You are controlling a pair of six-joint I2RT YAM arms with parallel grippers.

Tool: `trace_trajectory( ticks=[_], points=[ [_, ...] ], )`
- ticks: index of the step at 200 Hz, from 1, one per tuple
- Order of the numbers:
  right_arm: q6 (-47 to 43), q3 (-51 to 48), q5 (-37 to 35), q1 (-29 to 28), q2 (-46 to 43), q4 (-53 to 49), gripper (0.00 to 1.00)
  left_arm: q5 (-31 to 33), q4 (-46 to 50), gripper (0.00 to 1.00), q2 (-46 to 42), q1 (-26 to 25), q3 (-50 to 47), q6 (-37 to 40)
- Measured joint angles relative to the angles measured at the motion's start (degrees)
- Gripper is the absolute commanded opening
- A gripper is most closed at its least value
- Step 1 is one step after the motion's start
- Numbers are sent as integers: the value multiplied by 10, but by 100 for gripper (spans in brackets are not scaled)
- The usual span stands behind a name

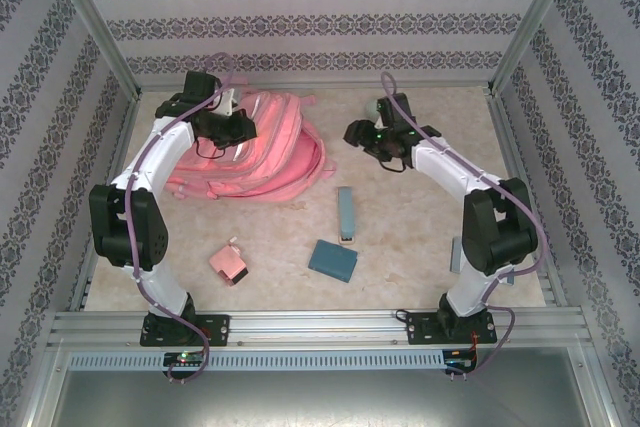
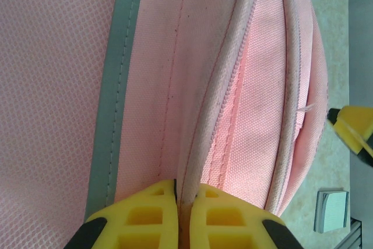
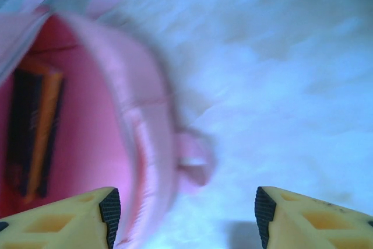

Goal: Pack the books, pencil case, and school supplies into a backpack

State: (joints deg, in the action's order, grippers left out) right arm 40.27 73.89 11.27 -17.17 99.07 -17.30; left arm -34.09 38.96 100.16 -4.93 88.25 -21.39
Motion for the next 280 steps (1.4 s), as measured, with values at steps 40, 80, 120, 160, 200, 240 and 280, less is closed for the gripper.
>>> trace_trajectory(
  ticks=[40,80,120,160,200,240,280],
  points=[
    [-58,88,-59,81,54,-59,68,0,-5,3,0,-4,-2,0],
    [-89,228,-83,126,178,-113,68,0,-7,1,0,-6,-2,-1],
    [-107,317,-87,137,275,-169,68,3,-7,1,0,-10,-2,-1],
    [-109,313,-75,135,283,-195,67,7,-7,1,0,-11,-2,-2],
    [-104,236,-50,116,264,-187,67,7,-8,0,0,-11,-2,-7],
    [-100,186,-34,81,239,-186,63,6,-9,0,0,-11,-2,-10],
    [-101,195,-39,83,212,-180,62,6,-9,0,0,-11,-2,-10]
  ],
)
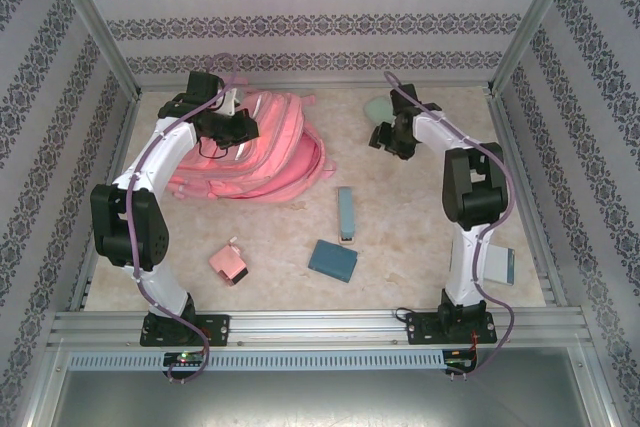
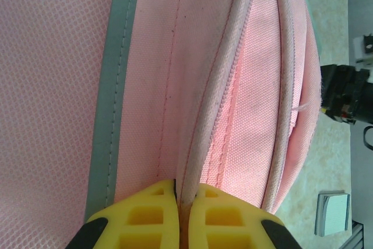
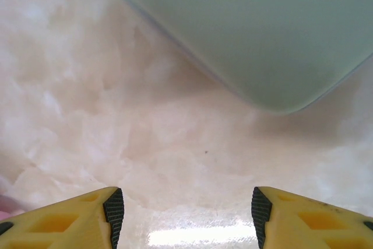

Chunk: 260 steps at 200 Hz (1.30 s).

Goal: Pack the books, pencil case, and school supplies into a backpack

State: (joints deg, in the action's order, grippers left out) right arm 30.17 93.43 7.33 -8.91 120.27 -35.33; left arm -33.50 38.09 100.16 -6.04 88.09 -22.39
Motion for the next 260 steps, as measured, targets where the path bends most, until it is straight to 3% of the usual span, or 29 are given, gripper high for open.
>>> trace_trajectory(
  ticks=[32,36,42,49,133,203,260],
  points=[
    [-16,49,-29,14,2,1,73,0,0,0,0,0,0,0],
    [-21,57,-33,16,2,2,77,0,0,0,0,0,0,0],
    [-33,73,-38,18,5,3,92,1,0,0,0,0,0,0],
    [-47,89,-41,20,9,4,98,1,0,0,0,0,0,0],
    [-180,252,-61,31,129,-67,98,2,0,0,0,0,0,0],
    [-204,260,-12,48,156,-104,98,3,1,1,0,0,0,0],
    [-218,262,-67,-7,161,-123,98,3,1,0,0,0,0,0]
  ],
)
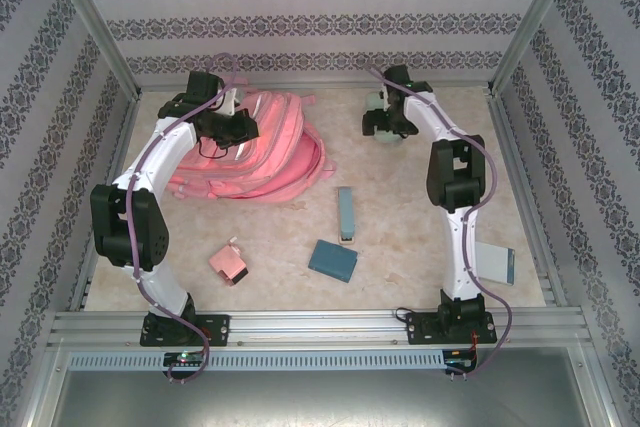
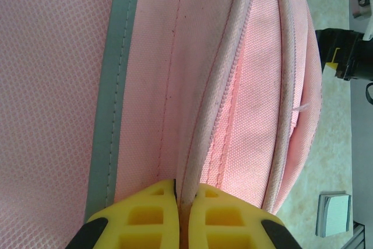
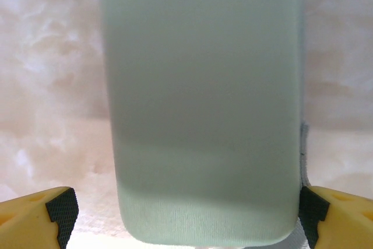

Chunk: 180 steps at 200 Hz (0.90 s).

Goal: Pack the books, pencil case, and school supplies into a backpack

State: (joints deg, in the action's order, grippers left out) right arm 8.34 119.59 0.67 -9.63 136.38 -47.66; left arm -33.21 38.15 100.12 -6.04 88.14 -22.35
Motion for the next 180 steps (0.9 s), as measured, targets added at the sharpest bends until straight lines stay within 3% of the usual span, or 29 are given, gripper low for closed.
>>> trace_trajectory(
  ticks=[18,39,99,114,144,180],
  points=[
    [0,11,-15,-8,12,-10,94,0,0,0,0,0,0,0],
    [-1,12,-21,-5,19,-19,78,0,0,1,0,0,0,0],
    [5,-31,-23,1,5,-11,58,-4,-1,0,-1,0,0,-9],
    [5,-53,-23,1,-6,-6,62,-5,-2,0,-3,0,0,-19],
    [24,-61,-9,1,-17,-3,97,-8,-10,0,-9,0,0,-35],
    [66,-88,25,1,-45,27,98,-11,-13,0,-11,0,0,-42]
  ],
)
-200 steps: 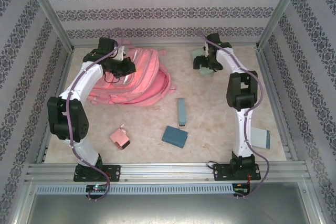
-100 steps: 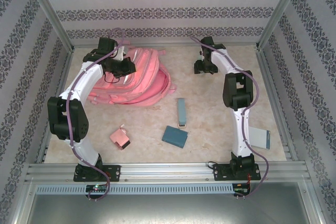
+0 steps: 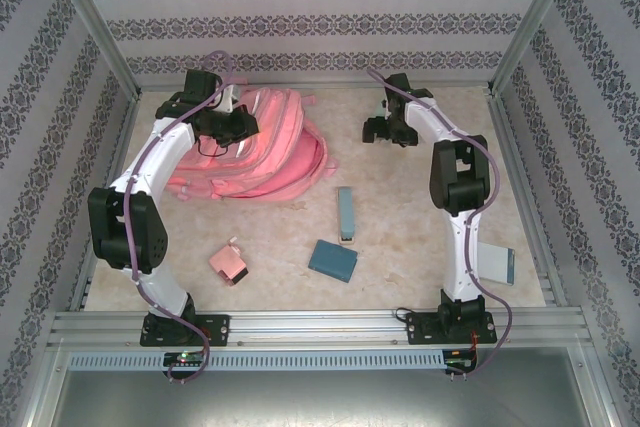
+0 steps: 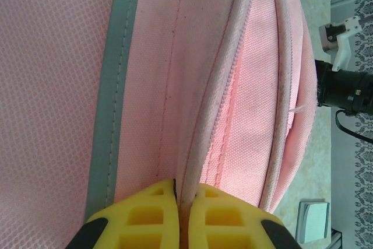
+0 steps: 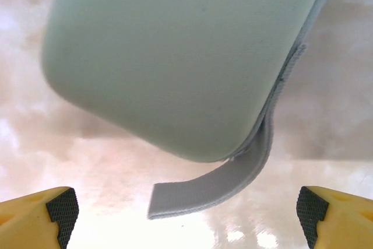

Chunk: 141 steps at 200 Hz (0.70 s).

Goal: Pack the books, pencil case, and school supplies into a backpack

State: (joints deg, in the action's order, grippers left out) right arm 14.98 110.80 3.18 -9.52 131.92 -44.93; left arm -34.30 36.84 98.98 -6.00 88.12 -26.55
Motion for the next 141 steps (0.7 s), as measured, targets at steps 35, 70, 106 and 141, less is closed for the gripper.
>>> trace_trajectory(
  ticks=[35,70,106,141],
  points=[
    [46,23,-4,0,0,10,98,0,0,0,-1,0,0,-5],
    [84,97,-36,2,30,10,98,0,0,0,-1,0,0,-6],
    [111,162,-50,8,83,0,98,0,0,0,-1,0,0,-7],
    [129,225,-53,8,141,-21,98,0,0,0,-1,0,0,-8]
  ],
)
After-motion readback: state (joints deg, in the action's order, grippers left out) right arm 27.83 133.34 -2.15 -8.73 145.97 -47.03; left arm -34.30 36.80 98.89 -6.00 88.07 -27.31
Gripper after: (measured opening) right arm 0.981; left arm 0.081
